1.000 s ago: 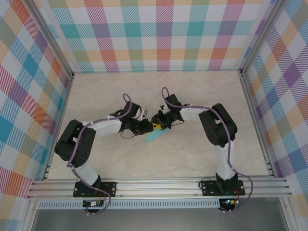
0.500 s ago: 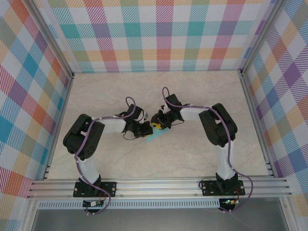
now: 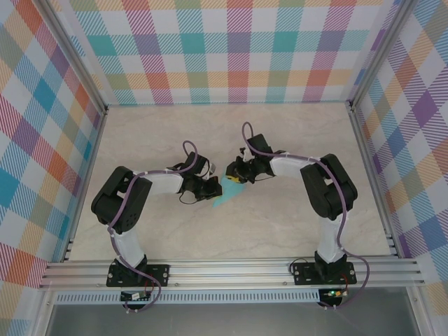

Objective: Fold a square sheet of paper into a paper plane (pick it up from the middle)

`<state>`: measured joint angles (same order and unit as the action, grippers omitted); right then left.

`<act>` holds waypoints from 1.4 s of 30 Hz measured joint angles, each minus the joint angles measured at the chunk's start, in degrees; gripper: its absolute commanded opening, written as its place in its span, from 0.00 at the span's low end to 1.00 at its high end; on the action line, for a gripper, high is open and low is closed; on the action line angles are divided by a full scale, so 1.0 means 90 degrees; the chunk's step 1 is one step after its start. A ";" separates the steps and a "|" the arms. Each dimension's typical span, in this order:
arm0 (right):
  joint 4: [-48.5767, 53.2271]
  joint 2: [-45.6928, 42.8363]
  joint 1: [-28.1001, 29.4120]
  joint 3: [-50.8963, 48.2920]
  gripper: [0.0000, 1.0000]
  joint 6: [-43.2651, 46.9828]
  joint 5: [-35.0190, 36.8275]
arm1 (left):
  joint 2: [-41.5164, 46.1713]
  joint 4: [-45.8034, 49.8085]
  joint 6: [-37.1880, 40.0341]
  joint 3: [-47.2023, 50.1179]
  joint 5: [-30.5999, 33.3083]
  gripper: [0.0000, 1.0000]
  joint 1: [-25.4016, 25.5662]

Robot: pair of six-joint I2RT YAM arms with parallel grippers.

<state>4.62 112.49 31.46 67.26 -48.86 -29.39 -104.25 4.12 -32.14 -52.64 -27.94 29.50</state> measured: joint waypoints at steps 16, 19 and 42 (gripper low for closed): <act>-0.0231 0.0415 0.0209 -0.0104 0.17 -0.0138 0.0141 | -0.0002 0.0015 0.0053 -0.0002 0.0015 0.00 0.0000; -0.0257 0.0415 0.0131 -0.0104 0.18 -0.0134 0.0146 | -0.0005 0.0015 0.0075 -0.0002 0.0015 0.00 0.0000; 0.0000 0.0777 -0.1129 0.0483 0.21 -0.0010 -0.0187 | -0.0019 -0.0032 0.0216 0.0041 -0.0005 0.00 0.0000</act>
<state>4.62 119.48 21.30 71.61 -48.95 -31.07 -104.42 3.84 -30.20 -52.27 -27.99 29.50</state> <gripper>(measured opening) 0.214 0.046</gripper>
